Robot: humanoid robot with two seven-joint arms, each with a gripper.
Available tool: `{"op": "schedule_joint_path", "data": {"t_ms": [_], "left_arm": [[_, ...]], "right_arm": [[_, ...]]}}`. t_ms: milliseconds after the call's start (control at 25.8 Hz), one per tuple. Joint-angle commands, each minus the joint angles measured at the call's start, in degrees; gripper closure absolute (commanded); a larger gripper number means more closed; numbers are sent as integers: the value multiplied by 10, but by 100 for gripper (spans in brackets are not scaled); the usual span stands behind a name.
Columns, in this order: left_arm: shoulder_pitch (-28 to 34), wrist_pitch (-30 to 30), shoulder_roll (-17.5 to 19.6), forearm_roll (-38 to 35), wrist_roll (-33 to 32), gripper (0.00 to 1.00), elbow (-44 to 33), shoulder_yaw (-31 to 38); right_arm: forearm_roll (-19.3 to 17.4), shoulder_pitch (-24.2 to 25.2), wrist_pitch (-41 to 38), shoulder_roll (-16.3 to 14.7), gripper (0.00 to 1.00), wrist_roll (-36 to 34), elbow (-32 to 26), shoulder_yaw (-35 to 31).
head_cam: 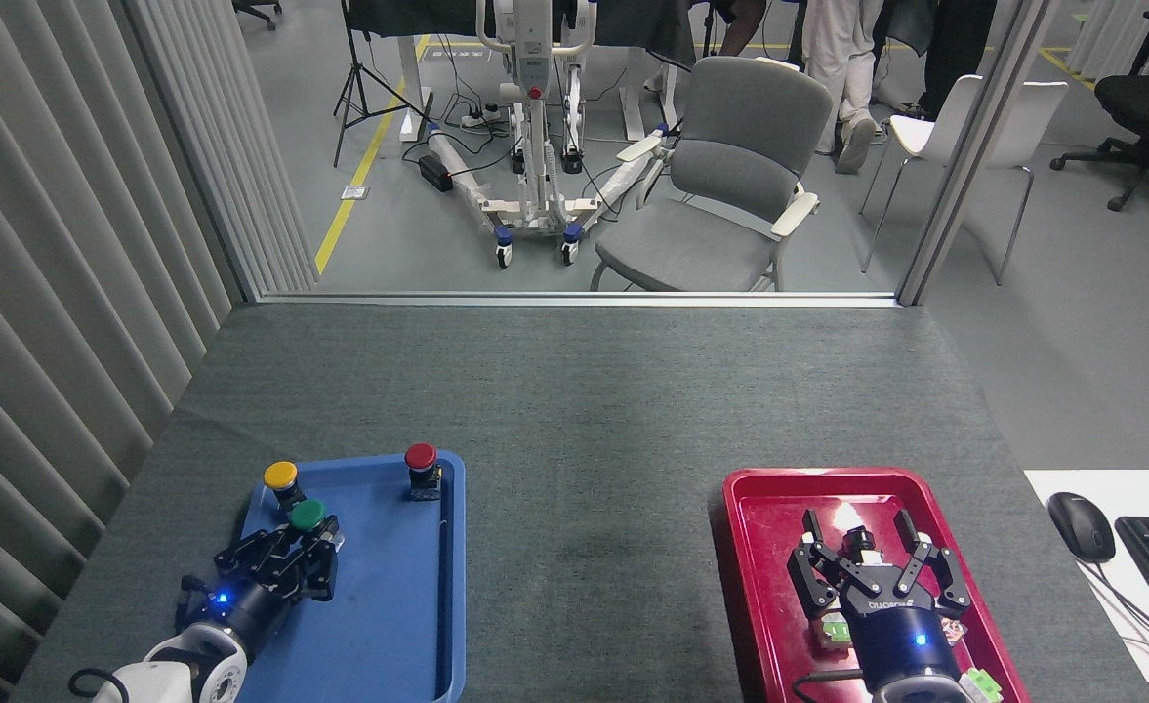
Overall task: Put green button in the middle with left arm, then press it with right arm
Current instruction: 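Carry the green button to the table middle and release it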
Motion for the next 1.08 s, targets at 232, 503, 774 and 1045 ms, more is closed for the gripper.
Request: {"op": "schedule_joint_path", "data": {"t_ms": [232, 503, 774, 1045], "left_arm": [[34, -154, 28, 4, 0, 100, -146, -17], [-24, -142, 0, 8, -17, 100, -145, -182], [-27, 2, -30, 8, -30, 100, -146, -261], [-53, 98, -82, 7, -71, 100, -116, -355]], "right_arm": [[1, 0, 0, 5, 0, 0, -3, 3], [1, -1, 4, 13, 0, 1, -3, 3], [2, -1, 4, 15, 0, 1, -3, 3], [4, -2, 3, 13, 0, 1, -3, 3]]}}
